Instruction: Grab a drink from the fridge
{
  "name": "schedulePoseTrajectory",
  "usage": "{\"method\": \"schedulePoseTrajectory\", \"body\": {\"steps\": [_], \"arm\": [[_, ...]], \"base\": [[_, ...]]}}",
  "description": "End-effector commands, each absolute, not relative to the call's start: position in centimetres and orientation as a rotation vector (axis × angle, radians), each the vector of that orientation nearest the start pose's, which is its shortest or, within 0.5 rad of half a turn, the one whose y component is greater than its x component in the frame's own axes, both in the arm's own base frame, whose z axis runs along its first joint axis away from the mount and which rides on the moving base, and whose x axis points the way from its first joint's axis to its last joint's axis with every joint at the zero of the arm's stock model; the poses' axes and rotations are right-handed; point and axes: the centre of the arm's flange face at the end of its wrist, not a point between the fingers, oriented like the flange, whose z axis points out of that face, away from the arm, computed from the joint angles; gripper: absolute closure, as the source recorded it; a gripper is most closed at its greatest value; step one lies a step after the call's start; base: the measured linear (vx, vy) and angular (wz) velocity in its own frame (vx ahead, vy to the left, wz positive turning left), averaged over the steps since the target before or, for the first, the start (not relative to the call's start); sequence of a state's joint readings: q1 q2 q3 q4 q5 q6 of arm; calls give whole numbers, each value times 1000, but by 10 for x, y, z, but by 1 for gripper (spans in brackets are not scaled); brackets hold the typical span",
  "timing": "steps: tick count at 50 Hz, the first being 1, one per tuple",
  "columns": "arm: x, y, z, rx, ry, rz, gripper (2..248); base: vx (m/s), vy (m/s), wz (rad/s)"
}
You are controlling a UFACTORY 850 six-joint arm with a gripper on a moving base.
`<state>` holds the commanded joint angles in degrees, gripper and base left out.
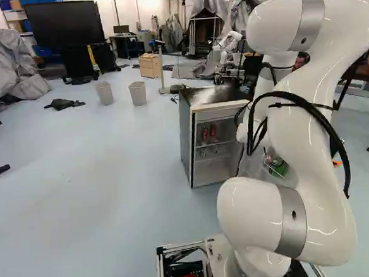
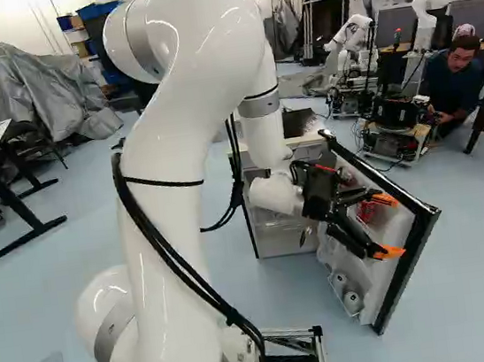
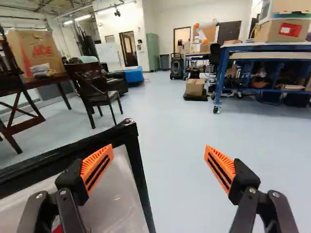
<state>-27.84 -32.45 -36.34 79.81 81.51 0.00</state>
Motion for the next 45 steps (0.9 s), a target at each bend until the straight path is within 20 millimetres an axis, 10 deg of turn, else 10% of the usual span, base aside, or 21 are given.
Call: {"method": "schedulePoseTrajectory", "body": {"steps": [45], "arm": [[276, -181, 274, 1583, -1136, 1265, 3]], "base": [[0, 0, 0]]}}
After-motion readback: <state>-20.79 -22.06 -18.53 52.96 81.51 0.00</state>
